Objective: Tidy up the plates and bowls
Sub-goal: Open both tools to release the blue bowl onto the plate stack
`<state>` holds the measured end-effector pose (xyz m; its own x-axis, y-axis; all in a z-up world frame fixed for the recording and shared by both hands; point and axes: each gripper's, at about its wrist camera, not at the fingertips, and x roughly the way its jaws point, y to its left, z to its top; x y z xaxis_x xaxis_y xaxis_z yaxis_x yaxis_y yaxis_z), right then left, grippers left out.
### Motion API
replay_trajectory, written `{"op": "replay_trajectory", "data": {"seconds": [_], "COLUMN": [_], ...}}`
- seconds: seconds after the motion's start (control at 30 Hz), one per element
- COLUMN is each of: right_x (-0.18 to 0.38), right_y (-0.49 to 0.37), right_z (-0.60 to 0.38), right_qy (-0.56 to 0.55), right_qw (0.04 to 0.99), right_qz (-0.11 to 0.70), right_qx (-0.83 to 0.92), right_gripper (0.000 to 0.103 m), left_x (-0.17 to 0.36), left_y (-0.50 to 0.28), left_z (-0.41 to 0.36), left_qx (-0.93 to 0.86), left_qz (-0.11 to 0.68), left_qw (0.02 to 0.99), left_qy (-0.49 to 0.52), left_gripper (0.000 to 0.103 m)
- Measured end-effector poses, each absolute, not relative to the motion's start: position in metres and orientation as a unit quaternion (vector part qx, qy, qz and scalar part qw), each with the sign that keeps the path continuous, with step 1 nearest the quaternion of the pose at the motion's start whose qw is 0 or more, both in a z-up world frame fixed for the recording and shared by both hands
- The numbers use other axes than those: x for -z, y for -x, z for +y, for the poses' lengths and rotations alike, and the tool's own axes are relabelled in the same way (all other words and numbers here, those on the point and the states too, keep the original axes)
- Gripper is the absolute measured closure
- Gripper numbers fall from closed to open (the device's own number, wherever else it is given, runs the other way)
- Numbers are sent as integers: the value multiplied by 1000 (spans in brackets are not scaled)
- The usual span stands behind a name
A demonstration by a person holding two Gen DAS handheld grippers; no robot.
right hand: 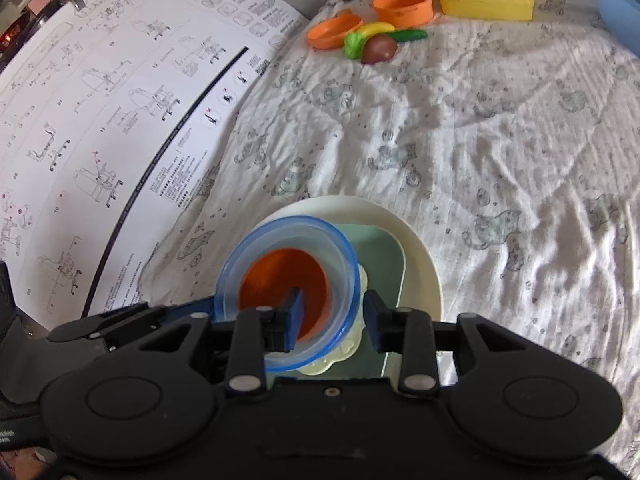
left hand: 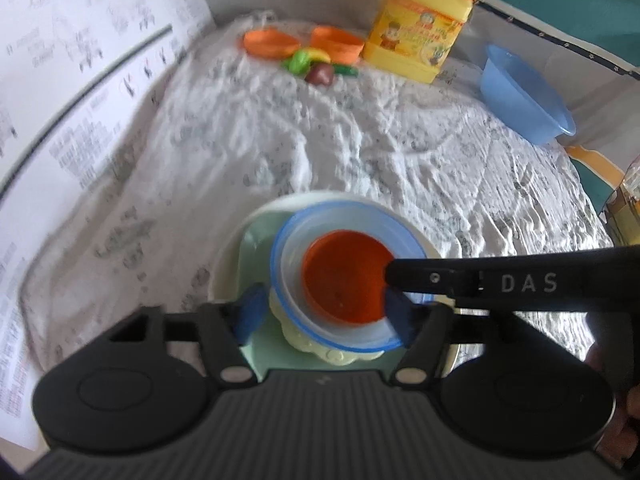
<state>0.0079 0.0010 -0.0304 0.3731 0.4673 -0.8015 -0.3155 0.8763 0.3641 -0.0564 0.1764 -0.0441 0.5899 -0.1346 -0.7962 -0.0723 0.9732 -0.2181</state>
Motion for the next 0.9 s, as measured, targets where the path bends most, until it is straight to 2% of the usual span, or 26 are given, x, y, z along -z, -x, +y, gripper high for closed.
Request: {"op": "replay_trajectory", "data": {"seconds": [0.03, 0.07, 0.13, 0.2, 0.4, 0.53, 0.9], "right_x": [26, 22, 11, 2, -16, -18, -16], "right_y": [-5, -3, 3, 11, 33, 57, 93], "right_z": [-3, -6, -18, -32, -67, -79, -86], "right_qy": [-75, -75, -77, -89, -97, -42, 15], "right_qw": [829, 834, 847, 859, 878, 899, 902], "right_qz": [500, 492, 472, 448, 414, 380, 382], "right_qx": [-238, -237, -230, -231, -218, -212, -199], "right_gripper": [54, 46, 8, 0, 0, 0, 0], "left_x": [39, 34, 23, 14, 0, -5, -1], "left_y": [58, 61, 68, 73, 96, 113, 140], "left_z": [176, 176, 178, 180, 179, 173, 165], "left_qx": [10, 2, -7, -5, 5, 15, 20], "left_qz": [445, 434, 412, 399, 366, 351, 341], "left_qw": [889, 895, 907, 914, 929, 935, 939], "left_qy": [107, 99, 84, 78, 62, 45, 32], "left_gripper": [9, 0, 0, 0, 0, 0, 0]}}
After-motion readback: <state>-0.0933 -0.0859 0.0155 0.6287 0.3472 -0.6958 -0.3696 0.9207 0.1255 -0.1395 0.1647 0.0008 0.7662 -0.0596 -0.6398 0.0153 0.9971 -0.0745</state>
